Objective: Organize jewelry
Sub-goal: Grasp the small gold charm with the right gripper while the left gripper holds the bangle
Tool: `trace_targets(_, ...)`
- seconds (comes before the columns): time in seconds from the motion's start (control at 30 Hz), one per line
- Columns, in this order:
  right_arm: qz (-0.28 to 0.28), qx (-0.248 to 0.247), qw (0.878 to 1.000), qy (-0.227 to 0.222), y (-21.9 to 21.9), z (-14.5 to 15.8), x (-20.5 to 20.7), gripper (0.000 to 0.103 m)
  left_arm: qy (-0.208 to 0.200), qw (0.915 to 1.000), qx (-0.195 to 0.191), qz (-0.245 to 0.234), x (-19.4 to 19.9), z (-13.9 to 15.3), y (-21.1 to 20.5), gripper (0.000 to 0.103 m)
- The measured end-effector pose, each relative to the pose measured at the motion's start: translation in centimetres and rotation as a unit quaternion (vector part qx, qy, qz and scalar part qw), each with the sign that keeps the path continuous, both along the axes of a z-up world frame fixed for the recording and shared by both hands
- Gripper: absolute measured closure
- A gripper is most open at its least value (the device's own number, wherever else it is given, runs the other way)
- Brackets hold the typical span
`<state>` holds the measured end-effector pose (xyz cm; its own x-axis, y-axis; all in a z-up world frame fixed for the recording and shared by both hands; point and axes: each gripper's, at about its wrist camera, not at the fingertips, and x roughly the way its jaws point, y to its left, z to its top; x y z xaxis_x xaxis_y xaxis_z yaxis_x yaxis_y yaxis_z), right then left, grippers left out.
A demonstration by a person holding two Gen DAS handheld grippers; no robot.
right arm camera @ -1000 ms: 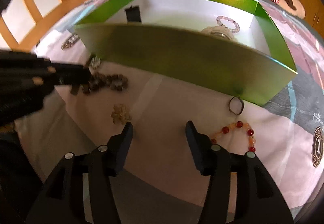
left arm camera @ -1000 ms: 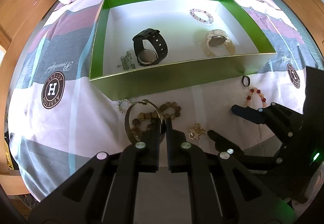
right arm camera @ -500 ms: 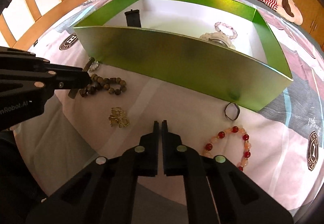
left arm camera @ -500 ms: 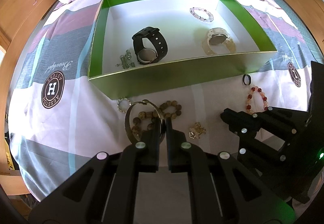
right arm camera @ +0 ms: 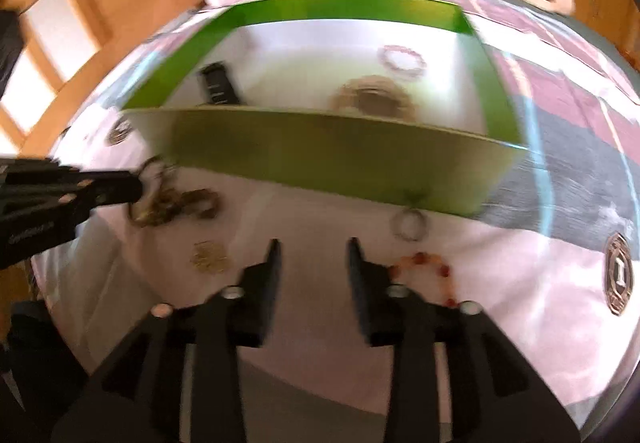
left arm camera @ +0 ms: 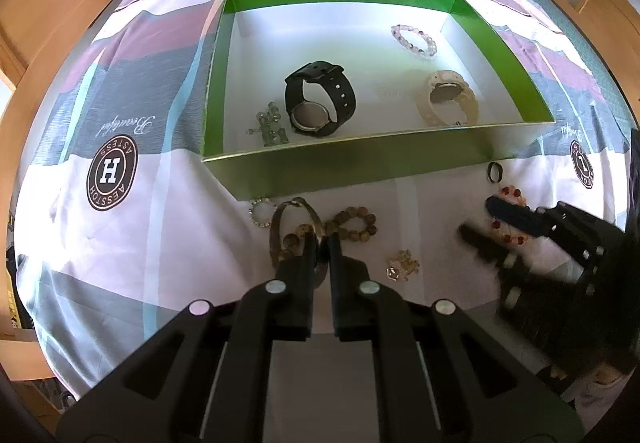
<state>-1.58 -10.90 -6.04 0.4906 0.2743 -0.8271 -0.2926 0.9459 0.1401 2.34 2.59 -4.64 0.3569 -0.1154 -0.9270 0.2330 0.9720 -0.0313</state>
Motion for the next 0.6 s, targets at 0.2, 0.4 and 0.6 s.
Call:
trace_targets(0.2, 0.064, 0.008, 0.998, -0.019, 4.6, 0.1, -0.7, 0.046, 0.004, 1.0000, 0.002, -0.003, 0.0, -0.3, -0.2, 0.096)
trace_targets(0.4, 0.068, 0.005, 0.998, -0.002, 5.4, -1.5, -0.6, 0.077, 0.001, 1.0000, 0.003, -0.001, -0.1, -0.2, -0.1, 0.096)
trace_targets(0.6, 0.044, 0.015, 0.999, -0.007, 4.2, -0.8, -0.3, 0.088, -0.008, 0.9999, -0.006, -0.004, -0.3, 0.5, 0.0, 0.097)
